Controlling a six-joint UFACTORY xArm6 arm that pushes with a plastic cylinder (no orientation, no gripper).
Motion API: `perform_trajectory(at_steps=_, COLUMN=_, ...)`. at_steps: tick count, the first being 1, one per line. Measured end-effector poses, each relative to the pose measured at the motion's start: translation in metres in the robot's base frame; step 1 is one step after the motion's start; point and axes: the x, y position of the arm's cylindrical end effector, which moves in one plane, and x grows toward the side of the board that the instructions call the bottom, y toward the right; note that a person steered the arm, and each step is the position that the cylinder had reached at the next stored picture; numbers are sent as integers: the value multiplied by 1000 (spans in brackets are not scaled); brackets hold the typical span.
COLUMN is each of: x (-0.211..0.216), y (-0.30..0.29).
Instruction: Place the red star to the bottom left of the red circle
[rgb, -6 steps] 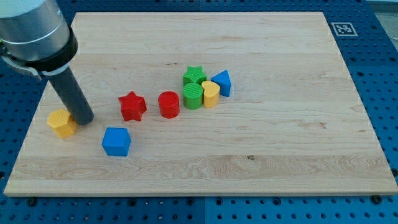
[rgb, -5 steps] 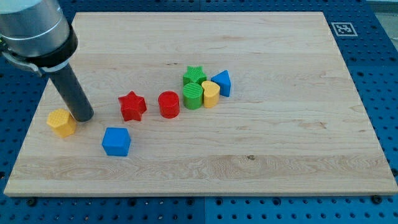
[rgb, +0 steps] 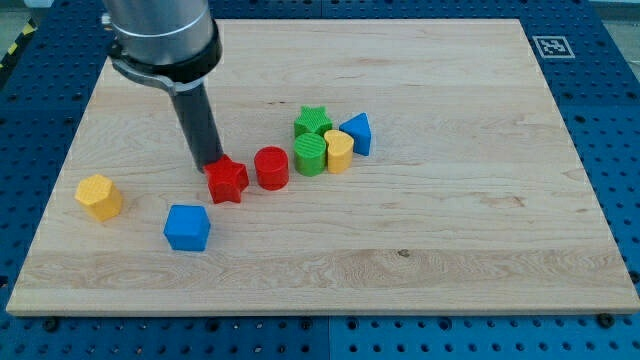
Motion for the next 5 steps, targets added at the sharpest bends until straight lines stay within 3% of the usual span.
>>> perform_trajectory(at_steps=3, x=-3, y=7)
perform_trajectory(at_steps=5, x=5, y=43)
